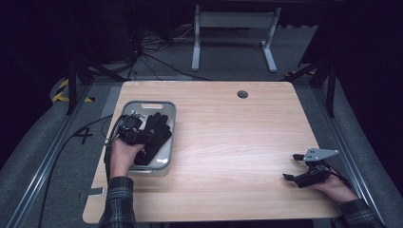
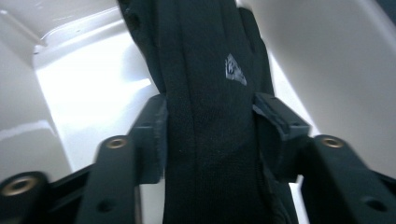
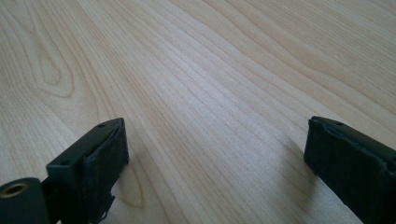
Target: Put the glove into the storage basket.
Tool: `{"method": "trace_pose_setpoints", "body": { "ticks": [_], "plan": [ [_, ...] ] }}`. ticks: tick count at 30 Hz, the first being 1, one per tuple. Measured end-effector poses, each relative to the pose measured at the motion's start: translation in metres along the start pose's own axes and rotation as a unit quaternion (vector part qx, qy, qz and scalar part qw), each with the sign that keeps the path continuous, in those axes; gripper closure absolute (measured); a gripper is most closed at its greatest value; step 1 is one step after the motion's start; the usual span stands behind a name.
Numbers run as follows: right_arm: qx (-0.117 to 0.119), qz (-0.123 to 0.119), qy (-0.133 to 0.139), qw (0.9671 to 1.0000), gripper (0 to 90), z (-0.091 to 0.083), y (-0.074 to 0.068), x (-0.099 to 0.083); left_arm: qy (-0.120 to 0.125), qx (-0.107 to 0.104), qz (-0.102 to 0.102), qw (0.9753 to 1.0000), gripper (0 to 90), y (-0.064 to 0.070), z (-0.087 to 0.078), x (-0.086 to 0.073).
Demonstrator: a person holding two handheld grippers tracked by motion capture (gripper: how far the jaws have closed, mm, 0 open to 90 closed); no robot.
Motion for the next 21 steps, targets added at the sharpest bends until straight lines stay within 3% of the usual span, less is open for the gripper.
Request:
{"method": "trace_pose_setpoints", "body": {
  "ticks": [5,9,15,21],
  "plan": [
    [0.0,0.0,0.0,1.0,6.9,0.0,0.0,0.0,0.019,0.024,-0.005,0.9995,30.8,-0.007,-0.006,0.003],
    [0.0,0.0,0.0,1.0,6.9,0.0,0.0,0.0,0.036,0.028,-0.008,0.9989,26.2,-0.007,-0.011,0.007],
    [0.0,0.0,0.0,1.0,6.9,0.0,0.0,0.0,0.045,0.016,-0.005,0.9989,22.4,0.005,-0.015,0.013],
    [0.0,0.0,0.0,1.0,6.9,0.0,0.0,0.0,0.064,-0.015,0.007,0.9978,20.8,0.026,-0.019,0.025]
  ]
}}
Point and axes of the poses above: each handheld gripper's, and its own axes: z roughly forward along the jaws, x roughly out of its top, y roughly to its right, the point moved 9 cm from there along z, roughly forward along the jaws, and after that the axes turned 9 degrees about y, right-handed, at the moved point
